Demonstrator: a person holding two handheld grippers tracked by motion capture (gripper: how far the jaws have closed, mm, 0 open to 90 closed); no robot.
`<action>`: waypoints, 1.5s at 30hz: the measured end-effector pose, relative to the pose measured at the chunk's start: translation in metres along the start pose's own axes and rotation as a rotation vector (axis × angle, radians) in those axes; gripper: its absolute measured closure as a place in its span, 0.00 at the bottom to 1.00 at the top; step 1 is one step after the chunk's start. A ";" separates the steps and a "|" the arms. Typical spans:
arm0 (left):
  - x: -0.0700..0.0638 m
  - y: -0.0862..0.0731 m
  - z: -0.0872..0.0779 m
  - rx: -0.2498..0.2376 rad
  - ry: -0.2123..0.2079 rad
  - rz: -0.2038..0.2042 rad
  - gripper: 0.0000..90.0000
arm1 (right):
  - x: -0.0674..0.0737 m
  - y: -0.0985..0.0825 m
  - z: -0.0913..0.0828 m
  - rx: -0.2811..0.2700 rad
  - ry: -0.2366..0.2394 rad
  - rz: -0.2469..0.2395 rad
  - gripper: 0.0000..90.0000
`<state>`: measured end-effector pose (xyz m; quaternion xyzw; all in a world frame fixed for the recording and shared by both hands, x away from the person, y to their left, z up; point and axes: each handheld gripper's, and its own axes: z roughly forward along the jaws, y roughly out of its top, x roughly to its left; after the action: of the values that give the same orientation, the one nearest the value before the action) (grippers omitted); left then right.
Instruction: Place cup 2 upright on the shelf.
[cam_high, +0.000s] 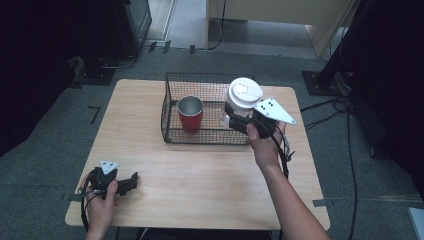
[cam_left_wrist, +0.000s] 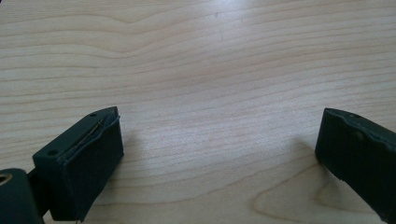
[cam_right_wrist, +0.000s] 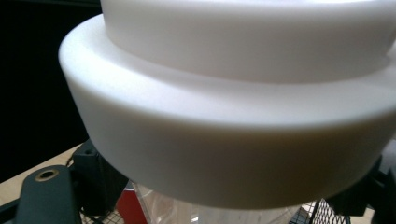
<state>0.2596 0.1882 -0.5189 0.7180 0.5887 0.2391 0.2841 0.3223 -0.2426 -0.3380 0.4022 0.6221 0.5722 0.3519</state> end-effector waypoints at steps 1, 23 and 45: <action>0.000 0.000 0.000 0.000 0.000 0.000 0.02 | -0.001 -0.001 0.002 -0.001 -0.004 0.002 0.18; 0.000 0.000 0.000 0.000 -0.001 0.000 0.02 | -0.027 -0.035 0.064 0.110 -0.119 0.040 0.18; 0.000 0.000 0.000 0.002 -0.003 0.003 0.02 | -0.037 -0.049 0.102 0.216 -0.161 0.049 0.18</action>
<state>0.2595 0.1883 -0.5189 0.7195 0.5875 0.2379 0.2840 0.4244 -0.2331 -0.3976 0.4975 0.6399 0.4761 0.3411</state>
